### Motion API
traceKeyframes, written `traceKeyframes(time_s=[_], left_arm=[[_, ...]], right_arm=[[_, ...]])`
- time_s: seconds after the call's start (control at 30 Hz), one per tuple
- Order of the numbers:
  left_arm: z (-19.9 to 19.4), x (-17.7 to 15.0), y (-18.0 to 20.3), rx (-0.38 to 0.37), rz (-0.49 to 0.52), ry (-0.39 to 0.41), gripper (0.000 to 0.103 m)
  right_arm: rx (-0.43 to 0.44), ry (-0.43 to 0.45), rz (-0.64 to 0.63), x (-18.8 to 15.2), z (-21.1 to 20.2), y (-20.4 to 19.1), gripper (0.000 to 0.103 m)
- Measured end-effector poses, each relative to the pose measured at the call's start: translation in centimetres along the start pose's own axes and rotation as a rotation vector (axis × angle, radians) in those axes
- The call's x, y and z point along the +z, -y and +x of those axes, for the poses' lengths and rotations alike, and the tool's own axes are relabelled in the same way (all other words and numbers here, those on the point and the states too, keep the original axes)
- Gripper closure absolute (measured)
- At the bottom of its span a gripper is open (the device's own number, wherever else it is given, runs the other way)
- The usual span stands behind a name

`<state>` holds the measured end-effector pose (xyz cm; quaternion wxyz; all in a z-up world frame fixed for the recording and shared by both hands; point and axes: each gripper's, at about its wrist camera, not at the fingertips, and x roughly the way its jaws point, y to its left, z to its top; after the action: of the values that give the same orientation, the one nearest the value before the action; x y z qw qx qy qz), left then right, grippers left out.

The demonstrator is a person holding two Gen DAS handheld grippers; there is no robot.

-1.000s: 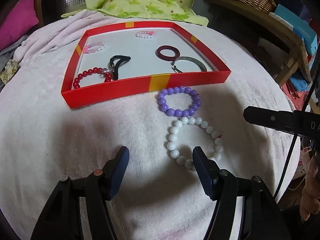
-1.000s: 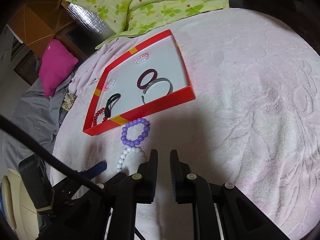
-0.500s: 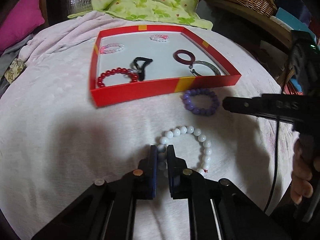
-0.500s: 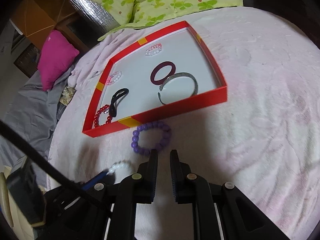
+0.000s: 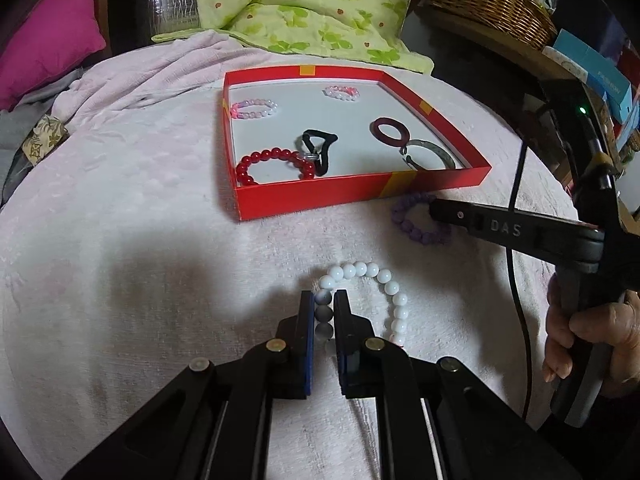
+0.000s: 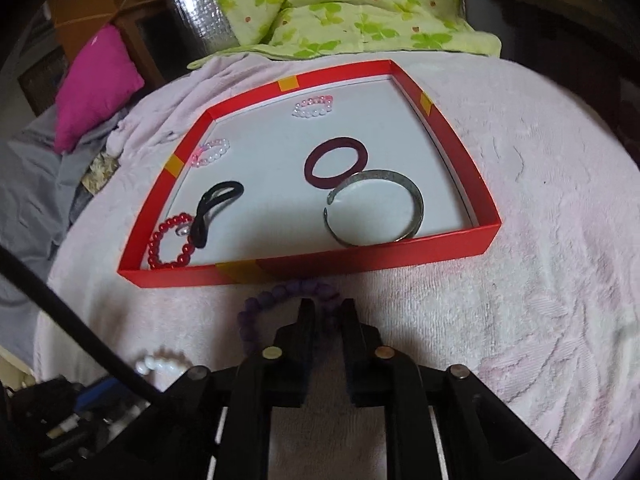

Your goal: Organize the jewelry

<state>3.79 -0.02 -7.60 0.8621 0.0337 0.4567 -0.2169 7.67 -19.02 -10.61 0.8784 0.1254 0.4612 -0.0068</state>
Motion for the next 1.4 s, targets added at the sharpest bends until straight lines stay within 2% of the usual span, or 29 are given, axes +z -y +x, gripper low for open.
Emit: traceKeyframes(time_s=[0.1, 0.4, 0.63, 0.67, 0.73, 0.8, 0.87, 0.97, 1.03, 1.1, 1.13, 1.2, 1.3, 1.4], left_arm=[[-0.1, 0.0, 0.0, -0.009, 0.002, 0.004, 0.093], [0.1, 0.0, 0.4, -0.012, 0.014, -0.005, 0.093], [0.8, -0.3, 0.4, 0.007, 0.008, -0.035, 0.093], [1.0, -0.2, 0.4, 0.008, 0.008, -0.042, 0.091], [1.4, -0.3, 0.4, 0.014, 0.006, -0.065, 0.079], [1.5, -0.3, 0.5, 0.023, 0.004, -0.068, 0.059], [1.5, -0.3, 0.6, 0.018, 0.007, -0.059, 0.054], [1.5, -0.4, 0.8, 0.012, 0.022, -0.057, 0.054], [1.6, -0.5, 0.8, 0.007, 0.026, -0.06, 0.054], [1.6, -0.5, 0.9, -0.005, 0.029, -0.059, 0.055], [1.6, -0.4, 0.9, -0.016, 0.029, -0.056, 0.058], [1.6, -0.4, 1.2, -0.046, 0.035, -0.056, 0.072], [1.6, -0.5, 2.0, -0.069, 0.064, -0.053, 0.081], [1.5, -0.5, 2.5, -0.093, 0.079, -0.051, 0.083]], right_arm=[[0.005, -0.001, -0.005, -0.4, -0.8, 0.4, 0.092], [0.054, 0.001, 0.017, -1.5, -3.4, 2.5, 0.092], [0.056, -0.006, 0.037, -1.9, -4.0, 4.0, 0.092], [0.052, -0.012, 0.039, -2.0, -4.0, 4.2, 0.092], [0.053, -0.021, 0.042, -2.0, -3.8, 4.3, 0.092], [0.055, -0.026, 0.044, -2.0, -3.7, 4.6, 0.092], [0.065, -0.037, 0.059, -2.0, -3.7, 4.8, 0.092], [0.057, -0.059, 0.067, -2.0, -3.5, 5.1, 0.089], [0.061, -0.075, 0.076, -2.0, -3.3, 5.4, 0.081], [0.067, -0.073, 0.08, -2.1, -3.4, 5.8, 0.081], [0.069, -0.074, 0.079, -2.1, -3.4, 5.9, 0.081], [0.075, -0.075, 0.083, -2.2, -3.4, 6.0, 0.081], [0.076, -0.077, 0.064, -2.4, -3.4, 5.6, 0.081], [0.077, -0.068, 0.029, -2.7, -3.4, 4.9, 0.081]])
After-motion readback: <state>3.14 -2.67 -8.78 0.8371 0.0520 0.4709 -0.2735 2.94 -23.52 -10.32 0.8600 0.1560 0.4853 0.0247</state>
